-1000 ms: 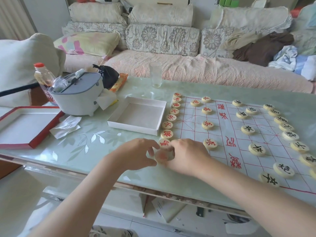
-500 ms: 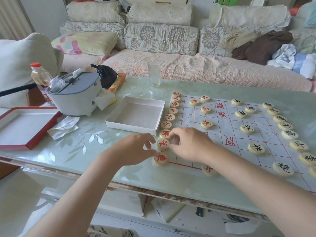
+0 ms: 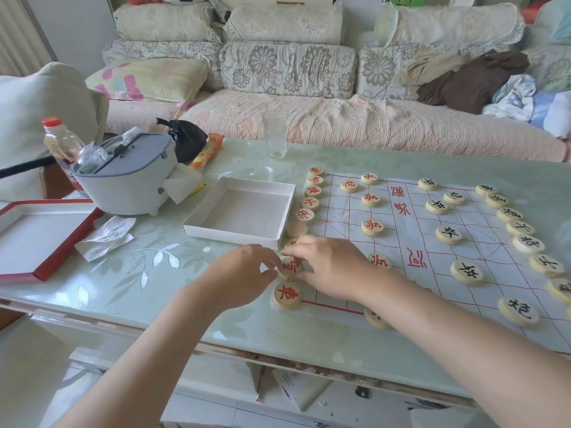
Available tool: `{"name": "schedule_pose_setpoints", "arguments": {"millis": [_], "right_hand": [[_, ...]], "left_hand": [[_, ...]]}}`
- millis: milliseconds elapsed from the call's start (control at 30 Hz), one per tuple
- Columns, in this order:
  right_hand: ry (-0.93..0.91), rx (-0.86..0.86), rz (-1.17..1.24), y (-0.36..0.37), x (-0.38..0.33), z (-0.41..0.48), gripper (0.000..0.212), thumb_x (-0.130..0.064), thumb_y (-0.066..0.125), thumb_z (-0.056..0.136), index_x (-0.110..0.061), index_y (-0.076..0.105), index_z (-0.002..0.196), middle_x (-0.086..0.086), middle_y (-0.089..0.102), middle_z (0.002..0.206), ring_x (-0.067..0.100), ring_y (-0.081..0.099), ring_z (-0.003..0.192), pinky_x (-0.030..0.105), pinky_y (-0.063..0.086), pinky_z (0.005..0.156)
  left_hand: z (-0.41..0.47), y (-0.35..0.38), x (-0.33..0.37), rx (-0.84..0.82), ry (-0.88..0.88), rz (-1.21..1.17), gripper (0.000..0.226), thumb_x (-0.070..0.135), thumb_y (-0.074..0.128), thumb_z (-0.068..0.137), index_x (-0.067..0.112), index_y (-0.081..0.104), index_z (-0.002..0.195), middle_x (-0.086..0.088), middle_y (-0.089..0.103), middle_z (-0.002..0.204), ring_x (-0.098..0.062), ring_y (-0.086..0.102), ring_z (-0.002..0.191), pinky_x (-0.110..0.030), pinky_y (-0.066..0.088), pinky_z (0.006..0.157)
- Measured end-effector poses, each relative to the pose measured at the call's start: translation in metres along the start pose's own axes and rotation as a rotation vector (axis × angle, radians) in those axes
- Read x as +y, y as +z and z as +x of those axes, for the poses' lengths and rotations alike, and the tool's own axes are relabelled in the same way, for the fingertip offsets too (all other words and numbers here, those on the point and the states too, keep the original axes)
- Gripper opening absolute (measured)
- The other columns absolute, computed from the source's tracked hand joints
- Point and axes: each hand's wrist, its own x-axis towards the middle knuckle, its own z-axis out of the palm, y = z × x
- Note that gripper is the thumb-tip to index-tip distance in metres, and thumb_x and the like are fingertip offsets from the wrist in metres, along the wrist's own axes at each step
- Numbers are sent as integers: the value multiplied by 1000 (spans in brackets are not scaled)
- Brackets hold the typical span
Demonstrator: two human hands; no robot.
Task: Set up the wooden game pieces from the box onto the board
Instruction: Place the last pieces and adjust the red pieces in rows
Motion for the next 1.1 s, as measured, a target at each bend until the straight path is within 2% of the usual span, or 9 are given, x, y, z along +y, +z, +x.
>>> {"name": "schedule_pose_setpoints", "arguments": {"millis": [133, 233, 400, 500, 600, 667, 733, 867, 1100], "right_hand": [[-11, -28, 37, 2, 0, 2, 65, -23, 65, 91, -34, 39, 150, -16, 47, 144, 16, 51, 125, 32, 44, 92], [-24, -34, 30, 4, 0, 2, 67, -14, 61, 90, -35, 39, 150, -15, 51, 141, 17, 52, 125, 35, 46, 93], [8, 1, -20, 2, -2, 2, 56, -50, 62, 91, -37, 47, 142, -14, 56, 130, 15, 55, 116, 32, 43, 86], [18, 7, -35, 0, -1, 0, 48, -56, 58, 90, -36, 55, 133, -15, 57, 125, 16, 57, 112, 33, 45, 85], [12, 7, 33, -4, 2, -4, 33, -40, 59, 92, -39, 61, 125, -19, 60, 120, 12, 57, 110, 34, 49, 87], [10, -10, 41, -4, 3, -6, 36, -26, 60, 91, -40, 62, 125, -20, 61, 121, 11, 56, 112, 34, 49, 91], [40, 5, 42, -1, 3, -6, 34, -28, 62, 92, -39, 63, 124, -19, 61, 120, 13, 57, 112, 35, 48, 92], [99, 45, -14, 5, -2, -5, 31, -53, 62, 89, -33, 64, 112, -12, 58, 107, 17, 60, 101, 35, 49, 83], [141, 57, 67, 6, -8, -8, 27, -41, 63, 87, -35, 62, 114, -14, 55, 117, 17, 59, 103, 30, 42, 76]], "left_hand": [[0, -2, 3, -8, 6, 10, 22, 30, 51, 95, 40, 65, 109, 23, 52, 95, -4, 55, 89, -18, 36, 69], [-1, -2, 0, 6, -1, 34, 22, 33, 53, 94, 39, 64, 112, 21, 57, 105, -3, 56, 87, -17, 35, 66], [-1, -1, -1, 3, 12, 31, 19, 34, 55, 93, 41, 65, 108, 21, 60, 107, -2, 58, 89, -16, 38, 67], [0, 1, 1, -6, 38, 27, 22, 34, 53, 94, 42, 66, 110, 19, 60, 107, -4, 53, 88, -20, 39, 76], [3, 3, -1, -30, 44, 42, 27, 35, 50, 96, 44, 62, 118, 14, 58, 110, -6, 45, 91, -22, 34, 79], [5, 5, 0, -53, 45, 49, 30, 36, 49, 96, 45, 58, 124, 13, 55, 112, -7, 41, 94, -22, 32, 81], [6, 5, 1, -38, 42, 44, 32, 38, 51, 95, 40, 57, 127, 13, 55, 113, -6, 42, 94, -22, 34, 82], [5, 5, 2, 53, 22, -12, 30, 45, 62, 86, 35, 62, 115, 19, 58, 100, -5, 49, 87, -28, 49, 83], [9, 9, 2, 66, 44, -69, 28, 38, 76, 76, 38, 67, 102, 21, 58, 95, -3, 47, 85, -20, 39, 74]]}}
